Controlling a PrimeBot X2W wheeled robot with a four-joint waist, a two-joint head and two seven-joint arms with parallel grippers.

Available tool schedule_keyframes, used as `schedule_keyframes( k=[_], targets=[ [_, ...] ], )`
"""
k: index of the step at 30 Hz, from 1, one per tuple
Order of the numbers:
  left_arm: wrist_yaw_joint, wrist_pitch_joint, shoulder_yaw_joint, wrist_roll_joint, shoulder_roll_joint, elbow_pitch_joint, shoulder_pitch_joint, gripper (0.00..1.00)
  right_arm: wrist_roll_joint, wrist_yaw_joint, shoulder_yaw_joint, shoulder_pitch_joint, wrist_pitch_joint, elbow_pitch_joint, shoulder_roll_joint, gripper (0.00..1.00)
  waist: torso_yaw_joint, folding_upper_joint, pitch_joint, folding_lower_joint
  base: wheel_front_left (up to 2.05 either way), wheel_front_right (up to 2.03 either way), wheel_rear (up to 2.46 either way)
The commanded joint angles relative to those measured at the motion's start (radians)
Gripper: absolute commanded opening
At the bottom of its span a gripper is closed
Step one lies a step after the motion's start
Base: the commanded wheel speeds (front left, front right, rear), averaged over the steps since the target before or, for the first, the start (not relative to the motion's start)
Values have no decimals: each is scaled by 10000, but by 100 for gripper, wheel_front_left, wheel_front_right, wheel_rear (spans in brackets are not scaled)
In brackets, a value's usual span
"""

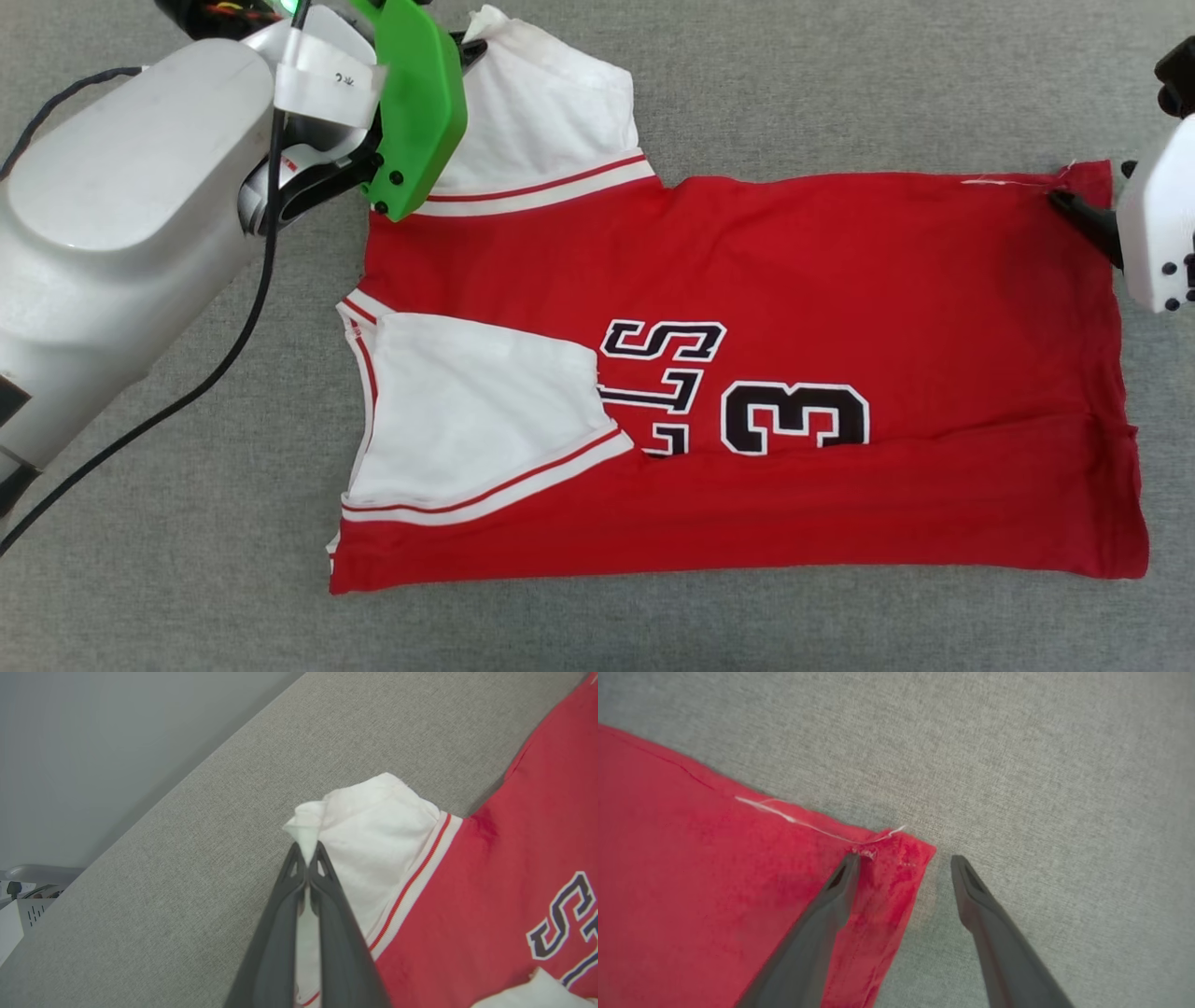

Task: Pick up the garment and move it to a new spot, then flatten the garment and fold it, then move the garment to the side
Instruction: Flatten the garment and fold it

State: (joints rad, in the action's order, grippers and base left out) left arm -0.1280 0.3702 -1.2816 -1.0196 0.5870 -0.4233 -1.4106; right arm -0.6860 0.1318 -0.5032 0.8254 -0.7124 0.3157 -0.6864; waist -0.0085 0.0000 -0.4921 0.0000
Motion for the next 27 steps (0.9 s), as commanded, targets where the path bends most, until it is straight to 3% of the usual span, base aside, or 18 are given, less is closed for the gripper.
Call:
schedule_keyframes(
  k=[1,11,13,27],
  targets=[
    [-27,-76,15,155,-53,61,-142,0,119,-11,-130,259,97,295,130,100,197,0,-228,0,0,0,0],
    [-27,-389,14,202,9,101,-97,0,-723,-11,-1533,118,-300,1492,308,100,346,0,-276,0,0,0,0],
    [-27,-438,14,155,78,52,-67,0,-823,-11,-1668,182,-125,1517,241,0,291,0,-240,0,0,0,0],
    [-27,-1408,13,-88,485,-224,912,0,-1031,-11,-1663,99,2720,1249,-228,0,147,0,936,0,0,0,0]
  ],
)
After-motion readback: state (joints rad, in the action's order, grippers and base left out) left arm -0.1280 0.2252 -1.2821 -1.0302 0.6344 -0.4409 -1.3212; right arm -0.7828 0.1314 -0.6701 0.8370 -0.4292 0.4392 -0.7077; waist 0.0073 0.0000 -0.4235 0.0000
